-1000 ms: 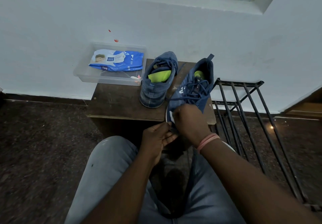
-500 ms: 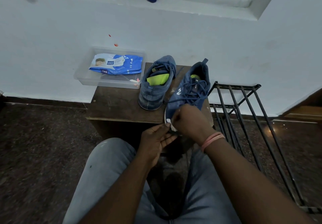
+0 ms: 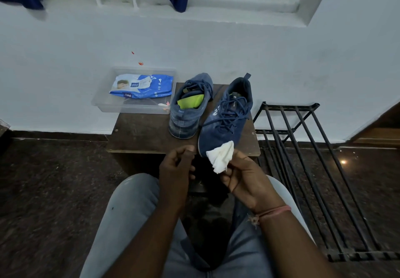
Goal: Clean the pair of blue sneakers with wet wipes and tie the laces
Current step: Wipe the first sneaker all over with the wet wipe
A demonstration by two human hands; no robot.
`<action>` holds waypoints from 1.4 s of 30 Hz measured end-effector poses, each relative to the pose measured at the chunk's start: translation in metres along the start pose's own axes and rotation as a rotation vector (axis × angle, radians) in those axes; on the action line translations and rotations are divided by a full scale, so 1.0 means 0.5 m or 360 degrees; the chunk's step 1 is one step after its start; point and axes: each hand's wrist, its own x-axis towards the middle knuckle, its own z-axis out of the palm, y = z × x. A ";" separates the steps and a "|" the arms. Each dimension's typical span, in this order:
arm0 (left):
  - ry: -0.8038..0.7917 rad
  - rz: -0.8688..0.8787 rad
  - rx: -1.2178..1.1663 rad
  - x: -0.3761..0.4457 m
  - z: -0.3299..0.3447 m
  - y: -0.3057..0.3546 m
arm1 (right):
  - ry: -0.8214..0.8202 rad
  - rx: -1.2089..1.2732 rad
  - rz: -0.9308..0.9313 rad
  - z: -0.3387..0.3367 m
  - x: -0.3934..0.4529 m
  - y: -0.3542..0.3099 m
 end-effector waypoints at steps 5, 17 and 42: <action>-0.0394 0.0052 0.0092 -0.038 0.016 0.009 | 0.0037 -0.0441 -0.0050 -0.004 0.003 0.021; -0.0172 0.0036 -0.0036 -0.007 0.001 -0.017 | 0.0042 -0.0667 -0.0249 0.013 0.010 0.034; -0.0429 -0.0458 -0.0620 0.014 -0.003 -0.008 | 0.0420 -0.0610 -0.0592 -0.017 0.028 0.013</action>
